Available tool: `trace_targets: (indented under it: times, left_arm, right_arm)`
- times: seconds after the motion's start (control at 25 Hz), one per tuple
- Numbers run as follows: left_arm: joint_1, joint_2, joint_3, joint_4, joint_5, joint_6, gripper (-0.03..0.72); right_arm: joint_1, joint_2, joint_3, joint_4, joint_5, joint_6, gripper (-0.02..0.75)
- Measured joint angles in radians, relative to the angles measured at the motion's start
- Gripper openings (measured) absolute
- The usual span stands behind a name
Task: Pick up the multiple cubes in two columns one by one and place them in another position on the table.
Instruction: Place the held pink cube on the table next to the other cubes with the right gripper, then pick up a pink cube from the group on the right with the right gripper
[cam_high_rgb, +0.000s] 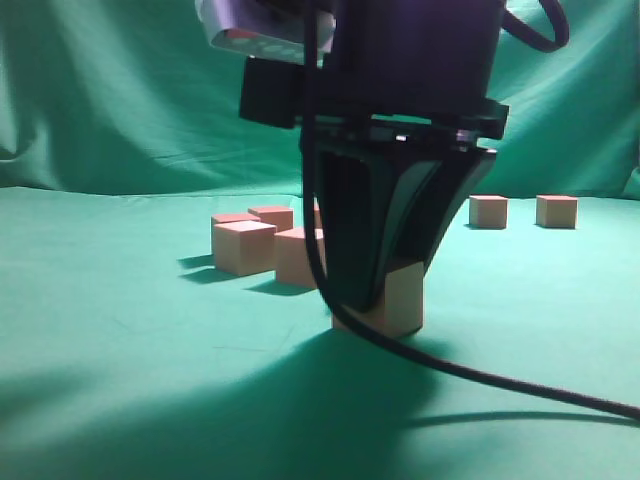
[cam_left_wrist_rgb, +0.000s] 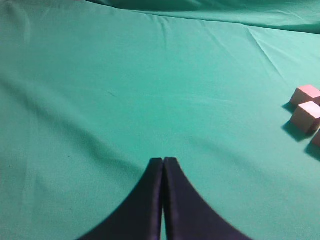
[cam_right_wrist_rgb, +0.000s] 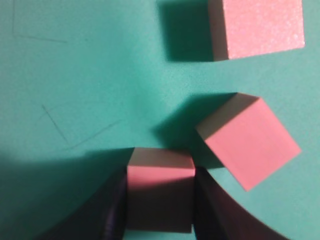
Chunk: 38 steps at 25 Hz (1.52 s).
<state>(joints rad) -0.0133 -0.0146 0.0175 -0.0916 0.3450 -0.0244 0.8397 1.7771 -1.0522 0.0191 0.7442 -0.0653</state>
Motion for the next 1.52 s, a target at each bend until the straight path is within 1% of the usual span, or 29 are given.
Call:
trace_targets:
  times: [0.08, 0.12, 0.2, 0.28, 0.4, 0.44, 0.48, 0.56, 0.64, 0.76, 0.8, 0.92, 1.08, 1.2, 1.24, 1.36, 1.44, 1.52]
  left_arm:
    - [0.0, 0.0, 0.0, 0.0, 0.0, 0.0, 0.0]
    - [0.0, 0.0, 0.0, 0.0, 0.0, 0.0, 0.0]
    - [0.0, 0.0, 0.0, 0.0, 0.0, 0.0, 0.0]
    - [0.0, 0.0, 0.0, 0.0, 0.0, 0.0, 0.0]
    - [0.0, 0.0, 0.0, 0.0, 0.0, 0.0, 0.0]
    - [0.0, 0.0, 0.0, 0.0, 0.0, 0.0, 0.0]
    - [0.0, 0.0, 0.0, 0.0, 0.0, 0.0, 0.0]
    - [0.0, 0.0, 0.0, 0.0, 0.0, 0.0, 0.0]
    - [0.0, 0.0, 0.0, 0.0, 0.0, 0.0, 0.0]
    - [0.0, 0.0, 0.0, 0.0, 0.0, 0.0, 0.0]
    - [0.0, 0.0, 0.0, 0.0, 0.0, 0.0, 0.0]
    - [0.0, 0.0, 0.0, 0.0, 0.0, 0.0, 0.0]
    - [0.0, 0.0, 0.0, 0.0, 0.0, 0.0, 0.0]
    - [0.0, 0.0, 0.0, 0.0, 0.0, 0.0, 0.0]
    - [0.0, 0.0, 0.0, 0.0, 0.0, 0.0, 0.0]
    - [0.0, 0.0, 0.0, 0.0, 0.0, 0.0, 0.0]
    - [0.0, 0.0, 0.0, 0.0, 0.0, 0.0, 0.0]
    - [0.0, 0.0, 0.0, 0.0, 0.0, 0.0, 0.0]
  right_arm:
    - [0.0, 0.0, -0.002, 0.0, 0.004, 0.0, 0.271]
    - [0.0, 0.002, -0.004, 0.0, 0.009, 0.0, 0.326]
    - [0.0, 0.005, -0.021, 0.0, 0.035, 0.0, 0.409]
    - [0.0, 0.005, -0.054, 0.0, 0.068, 0.0, 0.473]
    - [0.0, 0.005, -0.132, 0.0, 0.154, 0.0, 0.464]
    - [0.0, 0.005, -0.157, 0.0, 0.183, 0.0, 0.505]
    - [0.0, 0.005, -0.182, 0.0, 0.22, 0.0, 0.491]
    - [0.0, 0.005, -0.245, -0.009, 0.29, 0.0, 0.491]
    - [0.0, 0.005, -0.304, -0.04, 0.346, 0.009, 0.491]
    - [-0.015, 0.005, -0.388, -0.146, 0.406, 0.093, 0.491]
    - [-0.03, 0.005, -0.42, -0.203, 0.422, 0.137, 0.491]
    - [-0.103, 0.005, -0.483, -0.304, 0.46, 0.22, 0.491]
    - [-0.259, 0.005, -0.532, -0.328, 0.462, 0.302, 0.491]
    - [-0.392, 0.007, -0.533, -0.283, 0.427, 0.343, 0.491]
    - [-0.445, 0.012, -0.533, -0.245, 0.403, 0.345, 0.491]
    - [-0.546, 0.037, -0.533, -0.149, 0.318, 0.324, 0.491]
    - [-0.581, 0.07, -0.533, -0.103, 0.274, 0.283, 0.491]
    - [-0.592, 0.106, -0.536, -0.084, 0.23, 0.232, 0.491]
